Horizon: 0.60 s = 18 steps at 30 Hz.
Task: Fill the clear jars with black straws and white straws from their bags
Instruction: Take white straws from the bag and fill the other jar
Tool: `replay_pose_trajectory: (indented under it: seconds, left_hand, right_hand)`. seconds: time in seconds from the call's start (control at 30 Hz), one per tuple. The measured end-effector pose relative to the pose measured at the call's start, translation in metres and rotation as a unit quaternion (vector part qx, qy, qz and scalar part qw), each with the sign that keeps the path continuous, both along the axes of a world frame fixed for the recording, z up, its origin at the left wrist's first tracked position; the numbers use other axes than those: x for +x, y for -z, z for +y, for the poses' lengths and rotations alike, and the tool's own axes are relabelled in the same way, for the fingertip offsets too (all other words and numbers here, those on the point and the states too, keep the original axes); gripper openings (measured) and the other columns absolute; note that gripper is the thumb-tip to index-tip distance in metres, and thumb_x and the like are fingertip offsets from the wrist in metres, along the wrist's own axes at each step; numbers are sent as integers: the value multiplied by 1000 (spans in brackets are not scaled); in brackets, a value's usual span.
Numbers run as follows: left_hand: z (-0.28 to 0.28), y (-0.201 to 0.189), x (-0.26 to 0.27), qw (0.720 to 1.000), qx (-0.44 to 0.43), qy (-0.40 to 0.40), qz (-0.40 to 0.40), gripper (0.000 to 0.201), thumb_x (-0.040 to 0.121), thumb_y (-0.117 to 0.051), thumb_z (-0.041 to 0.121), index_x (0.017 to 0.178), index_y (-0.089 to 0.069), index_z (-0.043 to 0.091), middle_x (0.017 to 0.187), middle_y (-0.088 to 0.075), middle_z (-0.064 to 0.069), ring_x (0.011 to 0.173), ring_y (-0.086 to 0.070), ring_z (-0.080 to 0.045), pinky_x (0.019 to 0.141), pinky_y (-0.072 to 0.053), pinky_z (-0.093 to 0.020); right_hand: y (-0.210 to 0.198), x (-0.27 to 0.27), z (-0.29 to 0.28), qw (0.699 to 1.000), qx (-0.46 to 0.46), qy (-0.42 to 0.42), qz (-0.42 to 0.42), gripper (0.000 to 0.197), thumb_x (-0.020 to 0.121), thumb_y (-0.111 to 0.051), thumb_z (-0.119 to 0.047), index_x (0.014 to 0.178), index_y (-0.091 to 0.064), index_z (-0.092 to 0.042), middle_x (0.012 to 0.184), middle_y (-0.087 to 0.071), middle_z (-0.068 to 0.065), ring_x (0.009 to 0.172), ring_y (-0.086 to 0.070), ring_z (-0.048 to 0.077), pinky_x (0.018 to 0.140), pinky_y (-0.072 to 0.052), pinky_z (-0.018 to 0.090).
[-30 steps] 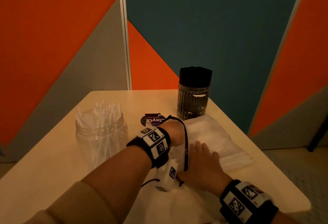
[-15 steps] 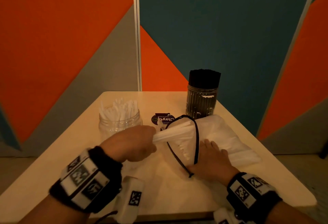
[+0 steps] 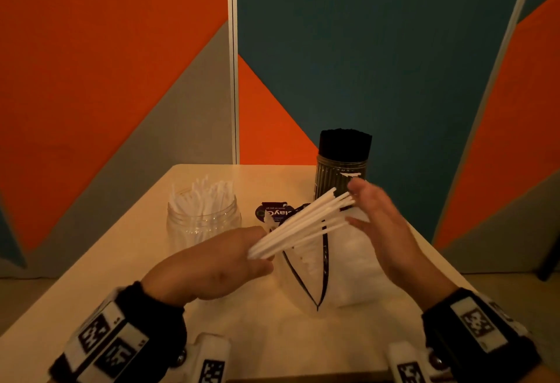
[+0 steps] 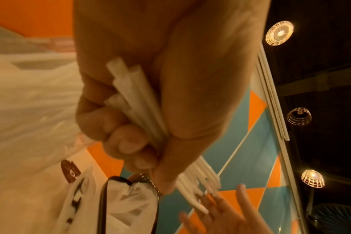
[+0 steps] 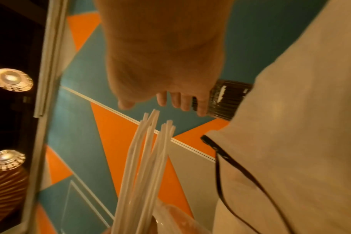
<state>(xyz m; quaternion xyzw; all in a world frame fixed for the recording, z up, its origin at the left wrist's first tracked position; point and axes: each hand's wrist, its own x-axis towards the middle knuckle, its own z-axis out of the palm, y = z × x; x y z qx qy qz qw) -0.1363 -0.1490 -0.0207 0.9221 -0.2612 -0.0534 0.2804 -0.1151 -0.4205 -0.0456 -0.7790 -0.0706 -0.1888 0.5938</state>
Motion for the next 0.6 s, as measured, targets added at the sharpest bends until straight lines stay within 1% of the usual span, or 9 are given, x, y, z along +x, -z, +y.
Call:
replay_pose_trajectory:
  seconds: [0.03, 0.13, 0.2, 0.27, 0.33, 0.37, 0.43, 0.53, 0.6]
  left_hand:
    - [-4, 1, 0, 999, -38, 13, 20, 7, 94, -62, 36, 94, -55, 33, 80, -59, 11, 64, -54, -3, 59, -45, -21]
    - [-19, 2, 1, 989, -116, 50, 71, 7, 93, -63, 34, 95, -57, 33, 68, -57, 13, 56, -53, -5, 55, -46, -25]
    - [-29, 3, 3, 984, -135, 73, 89, 7, 93, -63, 29, 96, -57, 28, 62, -57, 10, 53, -53, -8, 56, -46, -27]
    - [-39, 6, 6, 979, -156, 76, 108, 7, 92, -62, 22, 94, -56, 20, 57, -58, 6, 51, -54, -12, 59, -47, -28]
    - [-49, 9, 10, 970, -192, 62, 134, 9, 90, -63, 14, 93, -56, 10, 58, -58, 1, 50, -56, -18, 62, -49, -33]
    - [-55, 10, 12, 964, -215, 55, 147, 8, 89, -64, 11, 91, -56, 8, 60, -59, -4, 50, -57, -21, 62, -49, -34]
    - [-65, 11, 15, 953, -253, 45, 161, 6, 87, -64, 8, 87, -58, 10, 61, -58, -9, 48, -56, -24, 58, -49, -35]
    - [-77, 9, 18, 938, -296, 35, 177, 5, 87, -64, 9, 84, -61, 10, 60, -59, -9, 48, -57, -25, 53, -48, -33]
    - [-82, 6, 20, 930, -318, 24, 185, 6, 89, -65, 12, 84, -62, 10, 61, -62, -10, 51, -60, -27, 53, -48, -32]
  right_hand:
    - [-11, 0, 1, 999, 30, -6, -34, 30, 94, -41, -71, 117, -58, -61, 117, -62, -34, 112, -63, 1, 85, -50, 23]
    - [-35, -5, 16, 995, 9, -17, -98, 34, 102, -38, -55, 107, -69, -41, 103, -73, -10, 93, -70, 8, 75, -56, 21]
    - [-42, -2, 24, 990, -5, -3, -139, 34, 106, -39, -42, 95, -69, -31, 87, -72, -6, 78, -68, 10, 65, -54, 18]
    - [-50, 2, 31, 987, -17, 14, -159, 34, 107, -41, -34, 85, -64, -25, 76, -64, 0, 67, -62, 9, 58, -49, 20]
    - [-56, 6, 36, 985, -36, 19, -169, 32, 107, -43, -28, 82, -60, -21, 75, -56, 6, 63, -54, 11, 56, -44, 25]
    - [-59, 7, 39, 983, -49, 23, -177, 30, 107, -44, -26, 82, -59, -19, 74, -55, 7, 62, -53, 11, 55, -42, 26]
    - [-62, 10, 44, 977, -78, 37, -195, 28, 106, -46, -25, 83, -59, -15, 70, -55, 5, 62, -54, 15, 57, -44, 32]
    - [-64, 16, 49, 970, -102, 55, -215, 28, 106, -48, -23, 85, -57, -5, 73, -57, 9, 66, -56, 22, 62, -46, 43]
    - [-66, 16, 51, 966, -117, 47, -227, 26, 105, -49, -23, 86, -59, -7, 75, -59, 7, 68, -56, 19, 62, -46, 41]
